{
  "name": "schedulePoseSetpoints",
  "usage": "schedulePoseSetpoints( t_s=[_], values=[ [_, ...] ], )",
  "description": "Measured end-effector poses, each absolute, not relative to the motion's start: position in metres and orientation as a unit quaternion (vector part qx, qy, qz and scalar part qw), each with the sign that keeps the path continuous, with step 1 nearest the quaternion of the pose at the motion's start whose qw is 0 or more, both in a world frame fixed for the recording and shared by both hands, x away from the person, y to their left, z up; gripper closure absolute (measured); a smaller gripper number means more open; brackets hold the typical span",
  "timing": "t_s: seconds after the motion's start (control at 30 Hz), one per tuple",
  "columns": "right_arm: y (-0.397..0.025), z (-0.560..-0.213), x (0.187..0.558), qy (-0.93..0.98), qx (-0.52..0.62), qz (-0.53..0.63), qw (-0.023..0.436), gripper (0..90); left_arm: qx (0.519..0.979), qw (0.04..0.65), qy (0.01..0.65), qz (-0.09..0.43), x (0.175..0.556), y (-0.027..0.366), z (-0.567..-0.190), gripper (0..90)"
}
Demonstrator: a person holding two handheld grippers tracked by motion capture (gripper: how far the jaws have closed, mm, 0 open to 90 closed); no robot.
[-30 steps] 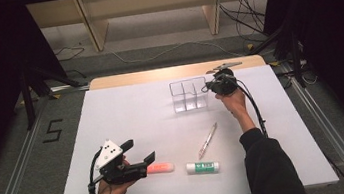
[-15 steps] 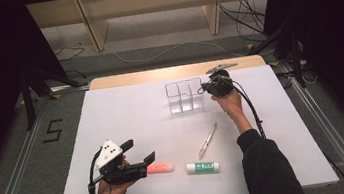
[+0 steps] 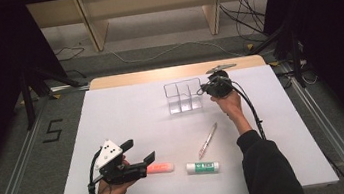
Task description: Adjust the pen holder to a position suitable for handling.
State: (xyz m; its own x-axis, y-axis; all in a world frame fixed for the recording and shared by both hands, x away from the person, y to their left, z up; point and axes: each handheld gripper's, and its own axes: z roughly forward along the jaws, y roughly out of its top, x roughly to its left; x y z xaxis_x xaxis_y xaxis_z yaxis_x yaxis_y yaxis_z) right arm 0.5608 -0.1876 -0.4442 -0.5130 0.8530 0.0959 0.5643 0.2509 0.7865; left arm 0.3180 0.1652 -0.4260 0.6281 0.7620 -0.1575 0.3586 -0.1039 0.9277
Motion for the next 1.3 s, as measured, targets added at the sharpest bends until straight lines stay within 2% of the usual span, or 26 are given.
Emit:
schedulePoseSetpoints(
  t_s=[0.67,0.7,0.73,0.93,1.07,1.13,1.3],
  values=[
    [-0.182,-0.44,0.535,0.776,0.455,0.402,0.17,88.2,0.721,0.542,0.39,0.185,0.318,0.165,-0.426,11.8],
    [-0.184,-0.437,0.532,0.774,0.452,0.408,0.171,84.5,0.722,0.542,0.389,0.186,0.318,0.165,-0.426,11.8],
    [-0.184,-0.437,0.532,0.774,0.452,0.408,0.171,84.5,0.722,0.542,0.388,0.186,0.318,0.165,-0.426,11.8],
    [-0.195,-0.42,0.513,0.764,0.439,0.443,0.169,66.1,0.72,0.542,0.391,0.184,0.318,0.165,-0.427,11.8],
    [-0.2,-0.413,0.501,0.76,0.434,0.453,0.173,59.8,0.723,0.539,0.394,0.178,0.319,0.165,-0.427,11.8],
    [-0.204,-0.408,0.494,0.762,0.433,0.448,0.178,51.5,0.722,0.538,0.396,0.181,0.32,0.164,-0.428,11.8],
    [-0.223,-0.404,0.468,0.751,0.434,0.46,0.191,43.5,0.727,0.533,0.395,0.176,0.32,0.163,-0.428,11.8]
  ],
)
